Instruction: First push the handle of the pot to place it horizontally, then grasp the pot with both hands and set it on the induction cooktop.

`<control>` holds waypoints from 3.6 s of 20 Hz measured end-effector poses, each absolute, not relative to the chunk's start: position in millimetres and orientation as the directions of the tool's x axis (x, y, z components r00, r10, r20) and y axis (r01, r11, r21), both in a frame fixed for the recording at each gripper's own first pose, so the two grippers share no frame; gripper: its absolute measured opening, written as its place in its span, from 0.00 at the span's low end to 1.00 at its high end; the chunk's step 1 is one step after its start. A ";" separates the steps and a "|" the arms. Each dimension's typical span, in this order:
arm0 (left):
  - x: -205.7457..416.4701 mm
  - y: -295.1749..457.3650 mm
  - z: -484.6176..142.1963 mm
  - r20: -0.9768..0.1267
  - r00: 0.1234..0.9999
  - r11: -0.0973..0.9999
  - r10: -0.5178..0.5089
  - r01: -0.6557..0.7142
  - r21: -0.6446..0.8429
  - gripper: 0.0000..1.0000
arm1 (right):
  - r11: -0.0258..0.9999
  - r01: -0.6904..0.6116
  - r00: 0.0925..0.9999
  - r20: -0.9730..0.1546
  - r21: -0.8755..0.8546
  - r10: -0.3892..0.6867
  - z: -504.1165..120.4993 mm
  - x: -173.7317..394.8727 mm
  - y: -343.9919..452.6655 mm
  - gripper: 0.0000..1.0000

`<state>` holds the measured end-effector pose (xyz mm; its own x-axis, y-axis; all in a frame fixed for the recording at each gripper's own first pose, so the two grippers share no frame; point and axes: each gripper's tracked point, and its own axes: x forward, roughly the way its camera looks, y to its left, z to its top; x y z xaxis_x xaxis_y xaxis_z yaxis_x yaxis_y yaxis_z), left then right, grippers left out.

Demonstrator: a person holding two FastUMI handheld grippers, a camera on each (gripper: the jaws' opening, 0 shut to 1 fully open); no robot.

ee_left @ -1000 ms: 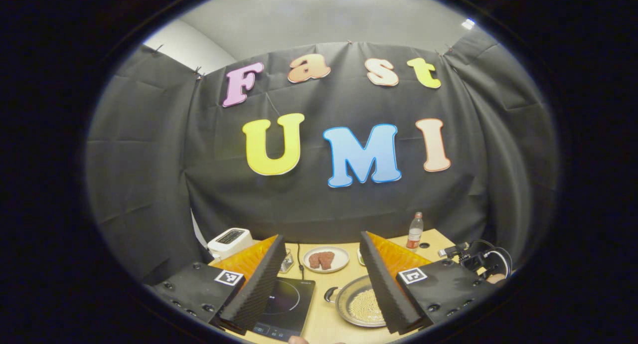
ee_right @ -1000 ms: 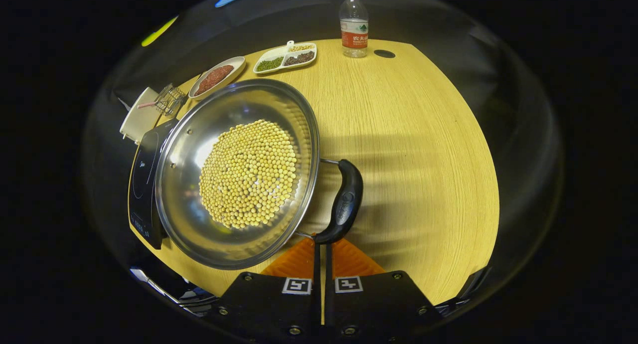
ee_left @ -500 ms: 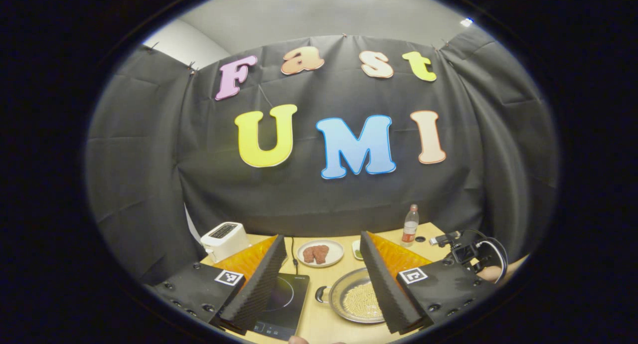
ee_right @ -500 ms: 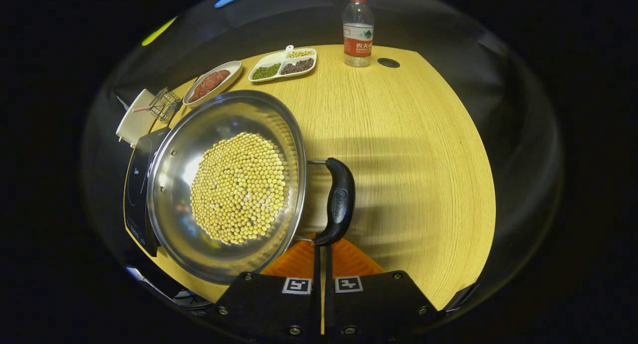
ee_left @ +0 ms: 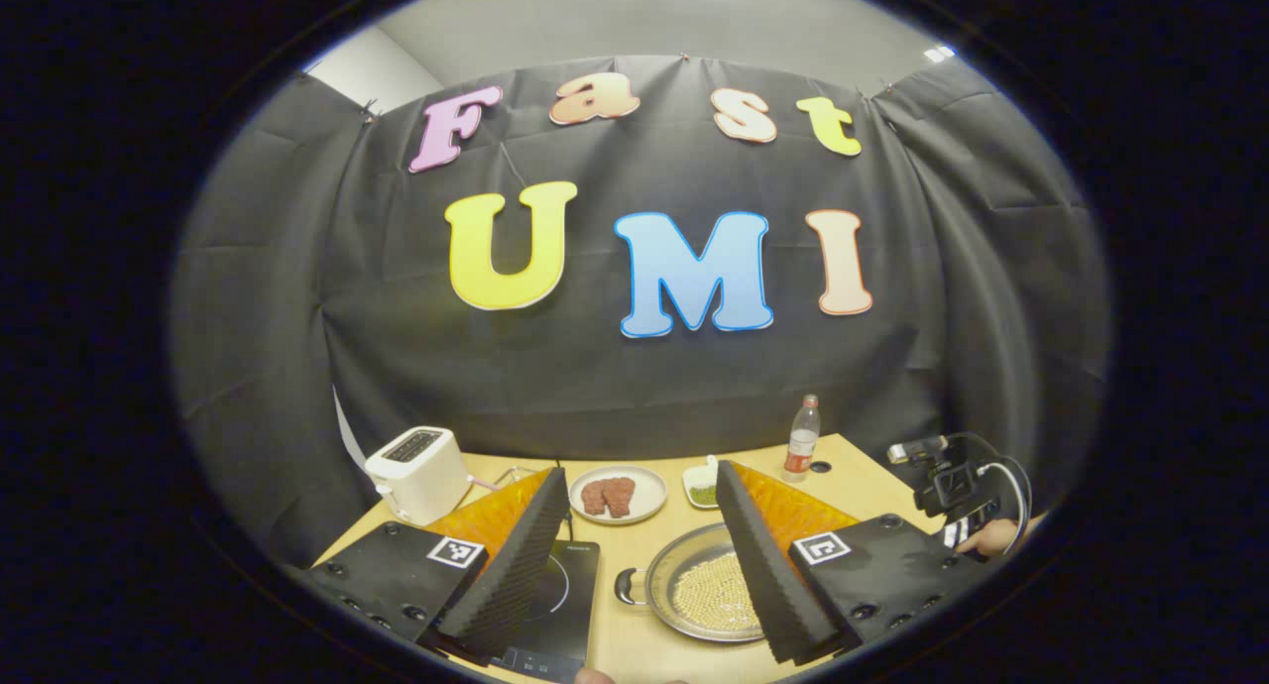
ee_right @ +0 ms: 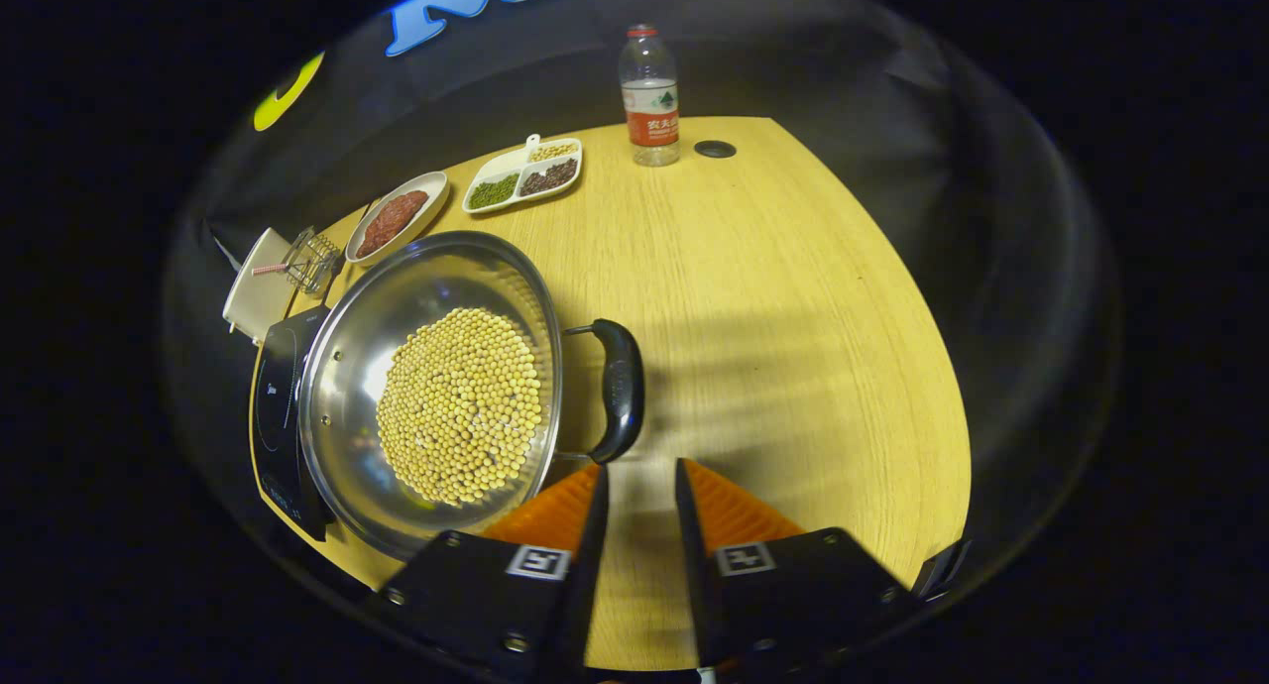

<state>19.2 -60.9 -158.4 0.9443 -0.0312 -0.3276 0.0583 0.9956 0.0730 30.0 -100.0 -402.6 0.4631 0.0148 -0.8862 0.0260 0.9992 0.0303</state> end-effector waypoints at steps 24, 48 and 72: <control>72.1 -30.3 -441.4 -0.695 0.714 0.986 -0.090 0.165 0.041 0.96 | 0.994 0.097 0.676 -0.736 0.047 -0.031 -387.6 60.9 -71.9 1.00; 89.0 -28.9 -510.3 -0.789 0.609 0.985 -0.088 0.170 0.022 0.68 | 0.993 0.116 0.569 -0.821 0.019 -0.051 -438.8 85.7 -64.8 0.55; 98.0 8.2 -420.6 -0.704 0.702 0.986 -0.113 0.164 0.005 0.64 | 0.992 0.119 0.634 -0.772 0.052 -0.035 -369.6 71.9 -24.0 0.48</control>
